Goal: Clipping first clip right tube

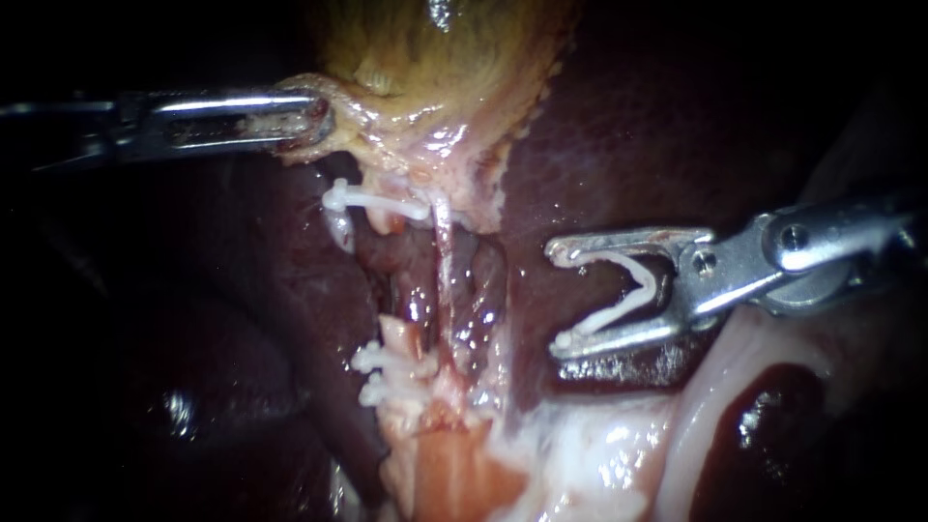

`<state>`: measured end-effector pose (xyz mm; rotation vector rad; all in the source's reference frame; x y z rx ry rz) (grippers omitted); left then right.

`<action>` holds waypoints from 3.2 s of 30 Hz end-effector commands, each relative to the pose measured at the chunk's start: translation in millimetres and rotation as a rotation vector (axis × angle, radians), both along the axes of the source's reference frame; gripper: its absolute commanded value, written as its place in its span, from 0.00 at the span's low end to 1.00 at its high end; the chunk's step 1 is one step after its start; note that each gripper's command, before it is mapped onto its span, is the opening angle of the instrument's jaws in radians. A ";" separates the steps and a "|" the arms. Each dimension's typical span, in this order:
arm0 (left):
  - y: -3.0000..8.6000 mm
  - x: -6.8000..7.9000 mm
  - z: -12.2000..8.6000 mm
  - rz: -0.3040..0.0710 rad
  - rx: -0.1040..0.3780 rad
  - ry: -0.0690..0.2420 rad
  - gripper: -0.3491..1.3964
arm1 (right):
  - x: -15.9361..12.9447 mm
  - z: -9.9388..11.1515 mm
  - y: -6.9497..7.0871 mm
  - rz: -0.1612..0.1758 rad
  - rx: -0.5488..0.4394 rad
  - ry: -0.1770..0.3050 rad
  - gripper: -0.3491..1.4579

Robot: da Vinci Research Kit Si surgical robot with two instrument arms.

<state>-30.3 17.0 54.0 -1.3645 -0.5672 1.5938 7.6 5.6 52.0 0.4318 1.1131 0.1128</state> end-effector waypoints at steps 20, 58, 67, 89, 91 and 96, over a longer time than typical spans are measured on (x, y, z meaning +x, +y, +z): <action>2.6 5.2 -6.0 -0.026 0.001 -0.018 0.00 | 3.3 0.7 -0.2 -0.005 0.018 -0.003 0.47; 2.5 4.6 -5.7 -0.028 0.000 -0.016 0.00 | 14.1 1.7 -6.3 -0.060 0.401 0.220 0.43; 2.5 4.5 -5.6 -0.029 -0.001 -0.015 0.00 | 13.5 1.5 -5.8 -0.081 0.409 0.227 0.25; 2.5 4.4 -5.6 -0.029 -0.001 -0.015 0.00 | 12.8 2.1 -5.4 -0.126 0.488 0.204 0.00; 2.5 4.4 -5.6 -0.029 -0.001 -0.015 0.00 | 12.8 2.1 -5.4 -0.126 0.488 0.204 0.00; 2.5 4.4 -5.6 -0.030 -0.001 -0.015 0.00 | 12.7 2.3 -5.3 -0.125 0.493 0.202 0.00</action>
